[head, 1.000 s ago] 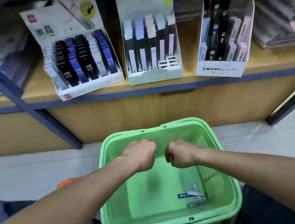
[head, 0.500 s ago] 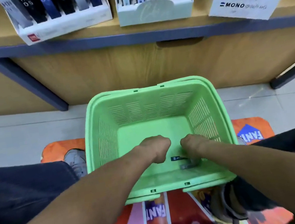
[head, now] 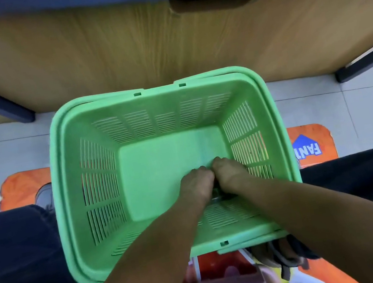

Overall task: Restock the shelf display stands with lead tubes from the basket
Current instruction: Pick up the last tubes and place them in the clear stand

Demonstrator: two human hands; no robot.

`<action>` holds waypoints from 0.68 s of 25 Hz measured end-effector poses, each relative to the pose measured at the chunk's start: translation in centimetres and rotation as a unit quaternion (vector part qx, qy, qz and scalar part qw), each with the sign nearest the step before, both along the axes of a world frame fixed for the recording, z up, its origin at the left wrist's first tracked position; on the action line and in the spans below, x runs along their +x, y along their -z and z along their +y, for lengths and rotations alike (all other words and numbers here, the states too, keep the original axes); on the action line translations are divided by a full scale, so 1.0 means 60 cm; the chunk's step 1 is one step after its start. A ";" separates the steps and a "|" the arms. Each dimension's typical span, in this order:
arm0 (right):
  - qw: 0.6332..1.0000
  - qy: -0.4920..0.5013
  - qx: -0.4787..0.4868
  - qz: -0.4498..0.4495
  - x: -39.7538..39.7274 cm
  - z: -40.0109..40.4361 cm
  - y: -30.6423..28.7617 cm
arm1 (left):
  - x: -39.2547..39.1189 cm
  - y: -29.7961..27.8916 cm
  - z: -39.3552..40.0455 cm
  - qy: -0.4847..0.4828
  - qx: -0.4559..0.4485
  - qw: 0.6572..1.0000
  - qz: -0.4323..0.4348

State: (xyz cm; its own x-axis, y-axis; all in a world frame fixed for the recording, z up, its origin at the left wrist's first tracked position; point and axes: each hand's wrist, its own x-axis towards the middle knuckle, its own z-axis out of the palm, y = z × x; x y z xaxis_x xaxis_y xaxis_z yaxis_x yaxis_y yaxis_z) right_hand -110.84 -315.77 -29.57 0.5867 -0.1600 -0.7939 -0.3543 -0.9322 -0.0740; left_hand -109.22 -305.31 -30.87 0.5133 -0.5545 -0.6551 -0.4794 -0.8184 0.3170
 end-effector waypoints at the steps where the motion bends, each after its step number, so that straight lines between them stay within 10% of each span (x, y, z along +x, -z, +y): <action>1: 1.000 -0.016 -0.004 -0.009 -0.001 0.000 0.000 | -0.003 0.001 0.001 -0.003 0.000 1.000 -0.004; 8: 0.984 -0.166 -0.017 0.058 0.003 -0.001 -0.010 | 0.027 0.005 0.062 0.209 0.034 0.975 -0.069; 17: 0.934 -0.352 -0.022 0.062 -0.004 0.016 -0.015 | 0.009 0.013 0.053 0.109 0.008 0.994 -0.029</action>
